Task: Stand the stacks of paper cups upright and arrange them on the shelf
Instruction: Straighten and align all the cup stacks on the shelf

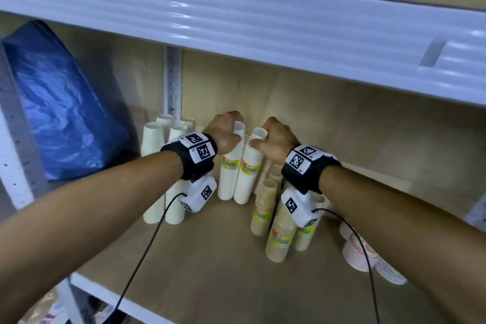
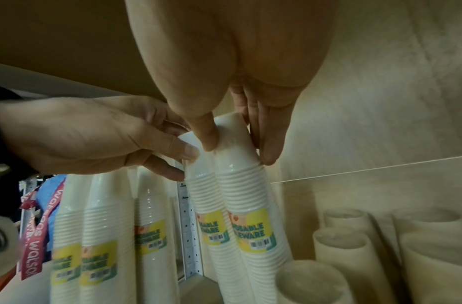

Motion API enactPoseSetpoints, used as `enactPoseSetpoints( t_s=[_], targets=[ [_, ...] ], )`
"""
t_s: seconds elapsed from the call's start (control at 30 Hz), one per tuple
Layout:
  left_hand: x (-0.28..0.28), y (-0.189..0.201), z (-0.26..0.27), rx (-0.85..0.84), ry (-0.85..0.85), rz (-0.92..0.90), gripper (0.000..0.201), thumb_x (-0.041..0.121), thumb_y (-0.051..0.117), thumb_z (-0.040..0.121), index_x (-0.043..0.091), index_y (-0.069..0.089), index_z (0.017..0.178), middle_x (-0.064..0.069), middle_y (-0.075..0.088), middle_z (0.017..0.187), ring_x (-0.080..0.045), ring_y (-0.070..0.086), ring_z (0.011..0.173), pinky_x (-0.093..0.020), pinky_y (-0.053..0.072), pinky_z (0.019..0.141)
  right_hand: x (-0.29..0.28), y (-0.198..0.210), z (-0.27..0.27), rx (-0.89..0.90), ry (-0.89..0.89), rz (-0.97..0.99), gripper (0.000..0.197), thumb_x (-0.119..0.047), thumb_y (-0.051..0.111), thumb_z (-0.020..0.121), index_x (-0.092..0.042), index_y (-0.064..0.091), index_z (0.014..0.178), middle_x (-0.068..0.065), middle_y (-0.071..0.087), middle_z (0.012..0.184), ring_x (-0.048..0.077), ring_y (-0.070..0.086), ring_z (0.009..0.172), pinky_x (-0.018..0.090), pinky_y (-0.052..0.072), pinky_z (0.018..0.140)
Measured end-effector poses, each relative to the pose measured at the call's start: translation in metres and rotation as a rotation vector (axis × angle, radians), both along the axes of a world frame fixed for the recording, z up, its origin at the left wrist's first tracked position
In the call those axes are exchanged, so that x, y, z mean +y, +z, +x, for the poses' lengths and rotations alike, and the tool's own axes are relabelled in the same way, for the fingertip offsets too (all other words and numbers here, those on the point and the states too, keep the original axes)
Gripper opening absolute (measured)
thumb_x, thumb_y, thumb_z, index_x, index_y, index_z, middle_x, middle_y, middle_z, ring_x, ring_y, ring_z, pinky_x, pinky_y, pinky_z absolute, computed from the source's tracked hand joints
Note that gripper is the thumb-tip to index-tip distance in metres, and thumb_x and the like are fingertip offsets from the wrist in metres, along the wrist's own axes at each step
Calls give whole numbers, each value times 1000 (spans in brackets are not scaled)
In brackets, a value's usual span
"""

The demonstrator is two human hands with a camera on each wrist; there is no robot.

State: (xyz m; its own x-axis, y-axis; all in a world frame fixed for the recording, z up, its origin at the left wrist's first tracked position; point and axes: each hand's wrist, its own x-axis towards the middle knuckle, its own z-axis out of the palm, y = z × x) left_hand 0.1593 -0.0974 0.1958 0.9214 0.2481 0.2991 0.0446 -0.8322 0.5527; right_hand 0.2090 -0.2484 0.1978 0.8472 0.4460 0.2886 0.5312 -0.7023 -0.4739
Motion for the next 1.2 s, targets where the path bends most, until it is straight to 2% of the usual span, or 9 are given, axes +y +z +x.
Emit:
enactPoseSetpoints(
  t_s=[0.37,0.63,0.7,0.77,0.87,0.97,1.03,1.1,1.2],
  targets=[
    [12,-9,47,6,-4,-55,43,8,57,93,16,49,134,-2,56,136,-23,55,119,-25,44,81,11,5,42,48,-21,8,47,-38,69,84,-11,50,118,5,59,112,21,58,93,26,39,60],
    [18,-12,79,48,21,-30,41,8,53,96,12,49,136,-4,52,141,-24,52,126,-30,45,100,21,9,47,134,-4,9,34,-28,66,90,-10,56,117,5,59,116,22,58,106,19,38,63],
    [17,-14,86,67,44,31,35,12,47,100,9,50,134,-7,52,140,-26,51,125,-27,42,93,19,11,46,220,18,43,9,-16,58,96,-6,59,97,3,56,96,18,52,92,8,33,49],
    [16,-16,92,86,40,54,31,16,45,101,11,53,131,-9,53,139,-28,52,123,-29,42,91,19,16,43,280,75,86,32,-2,50,99,-11,45,69,-2,42,74,17,43,80,3,36,47],
    [16,-16,98,88,32,72,21,20,50,98,19,54,118,-10,56,132,-27,55,109,-31,43,83,18,17,44,272,97,152,25,-1,51,98,-5,51,74,-3,45,80,15,42,83,5,41,53],
    [19,-18,107,104,46,91,9,20,52,95,27,49,100,-9,59,119,-24,55,96,-28,41,75,19,20,42,287,132,178,39,2,55,95,-18,42,65,-6,40,72,8,39,63,0,35,45],
    [14,-13,100,103,43,100,9,18,50,96,27,49,97,-8,60,117,-24,56,92,-29,43,73,17,18,45,304,142,168,40,0,56,95,-22,40,65,-9,39,73,-1,36,63,-2,34,46],
    [12,-10,97,127,66,84,16,16,44,100,18,56,110,-7,59,117,-27,59,101,-30,44,76,16,20,44,329,129,186,31,-4,57,96,-19,47,71,-11,40,74,8,45,70,-2,34,44],
    [9,-3,89,110,100,53,30,14,45,98,14,55,127,-10,54,131,-30,56,117,-34,49,90,12,26,43,336,82,149,6,-8,55,98,-8,60,102,-5,50,89,16,44,98,-3,33,43]
  ],
)
